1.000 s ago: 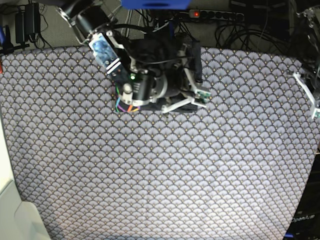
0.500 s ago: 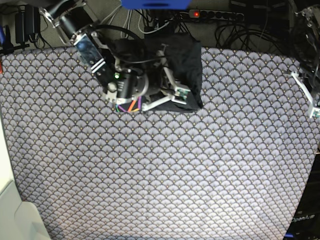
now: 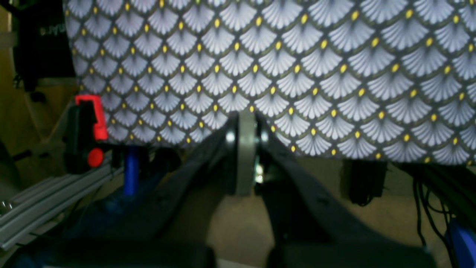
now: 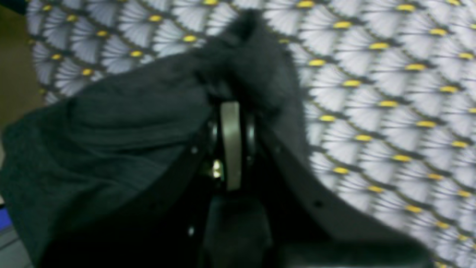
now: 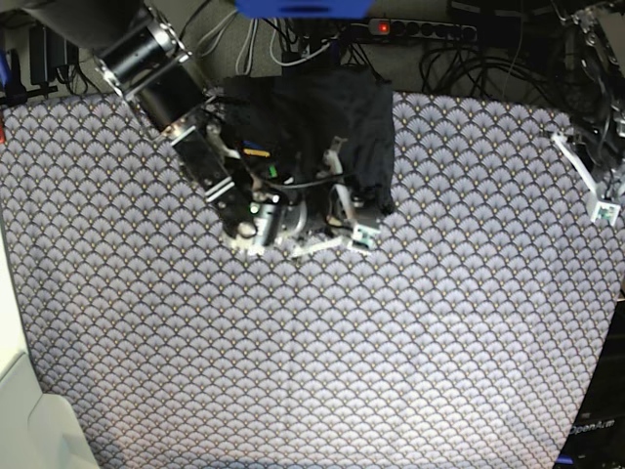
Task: Fold the T-shirt properly
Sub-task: 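Grasp the bundle's other end with the left gripper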
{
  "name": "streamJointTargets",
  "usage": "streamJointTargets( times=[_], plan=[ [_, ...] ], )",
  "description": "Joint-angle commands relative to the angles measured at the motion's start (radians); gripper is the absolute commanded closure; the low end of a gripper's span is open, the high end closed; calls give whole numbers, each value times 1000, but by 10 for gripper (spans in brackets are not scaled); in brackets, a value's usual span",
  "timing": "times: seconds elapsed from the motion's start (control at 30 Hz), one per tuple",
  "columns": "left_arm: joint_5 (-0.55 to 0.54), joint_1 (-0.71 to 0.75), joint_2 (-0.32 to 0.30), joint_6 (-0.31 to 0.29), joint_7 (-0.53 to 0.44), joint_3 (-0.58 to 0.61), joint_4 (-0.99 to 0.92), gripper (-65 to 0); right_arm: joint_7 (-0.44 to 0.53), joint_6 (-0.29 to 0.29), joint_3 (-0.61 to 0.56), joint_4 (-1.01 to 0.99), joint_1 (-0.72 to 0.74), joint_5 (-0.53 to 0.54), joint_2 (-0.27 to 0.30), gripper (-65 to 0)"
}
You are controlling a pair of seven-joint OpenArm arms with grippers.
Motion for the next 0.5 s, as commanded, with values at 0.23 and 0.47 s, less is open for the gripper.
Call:
streamJointTargets(
  times=[0.23,0.47],
  plan=[
    [4,15,-18,1,-61,124,10,-3,-87,3,-106,301,-58,23,8,0],
    [1,-16,54,1,-114,297,10,-3,-96,3,-100,434,-113,23,216,0]
  ],
)
